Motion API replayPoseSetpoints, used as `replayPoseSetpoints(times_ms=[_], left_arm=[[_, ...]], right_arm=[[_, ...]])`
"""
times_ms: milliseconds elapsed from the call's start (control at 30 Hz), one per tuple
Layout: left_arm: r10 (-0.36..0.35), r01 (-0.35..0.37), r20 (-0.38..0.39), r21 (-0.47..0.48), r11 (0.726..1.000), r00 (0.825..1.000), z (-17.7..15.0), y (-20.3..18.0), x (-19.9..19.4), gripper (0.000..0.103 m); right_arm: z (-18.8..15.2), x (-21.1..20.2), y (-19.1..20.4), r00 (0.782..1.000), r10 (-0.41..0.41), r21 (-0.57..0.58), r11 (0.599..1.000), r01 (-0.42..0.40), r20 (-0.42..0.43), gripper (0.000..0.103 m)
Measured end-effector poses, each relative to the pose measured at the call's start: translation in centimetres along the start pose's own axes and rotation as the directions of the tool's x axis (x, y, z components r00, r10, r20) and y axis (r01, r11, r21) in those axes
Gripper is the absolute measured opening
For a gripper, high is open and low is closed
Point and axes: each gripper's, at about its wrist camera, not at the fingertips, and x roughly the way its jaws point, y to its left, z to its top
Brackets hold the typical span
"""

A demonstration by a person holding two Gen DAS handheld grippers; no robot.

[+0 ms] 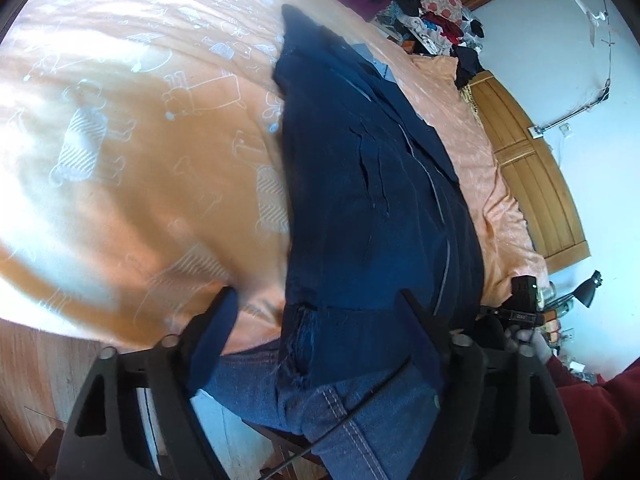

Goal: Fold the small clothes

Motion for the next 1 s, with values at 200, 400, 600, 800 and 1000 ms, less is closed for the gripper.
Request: replayPoseSetpoints(times_ms=[200,400,600,800,1000], left_arm=[[-0.027,0.027,-0.021,0.018,0.999,0.999,-1.1,-0.6,-0.2,0.068],[0.004,-0.002,-0.05,0.037,0.999,0.999,-0.3,-0.9,0.5,0.059],[-0.081,0.085,-0.084,0.045,0.995,0.993,-0.2,-0.7,1.0,0.055],[-0.076,0.082,-0.123,0.05,0.995,0.99,0.1,-0.5,2.1,0.05],[-0.126,0.13,-0.087,0.047,0.99,0.988,0.5,-1.1,2.4,0.013]], right_arm=[[0.1,-0.1,0.3,1.0,-0.009,-0.005,1.0,0.009,0.004,0.057],[-0.1,0.3,0.4,1.0,0.004,0.002,1.0,-0.004,0.005,0.057],[-0.1,0.2,0.3,1.0,0.001,-0.011,1.0,-0.001,-0.001,0.057],[0.0,0.1,0.4,1.0,0.002,-0.014,1.0,-0.002,-0.006,0.057],[-0.3,-1.6,1.5,0.999,-0.022,-0.056,0.998,0.024,0.035,0.015]])
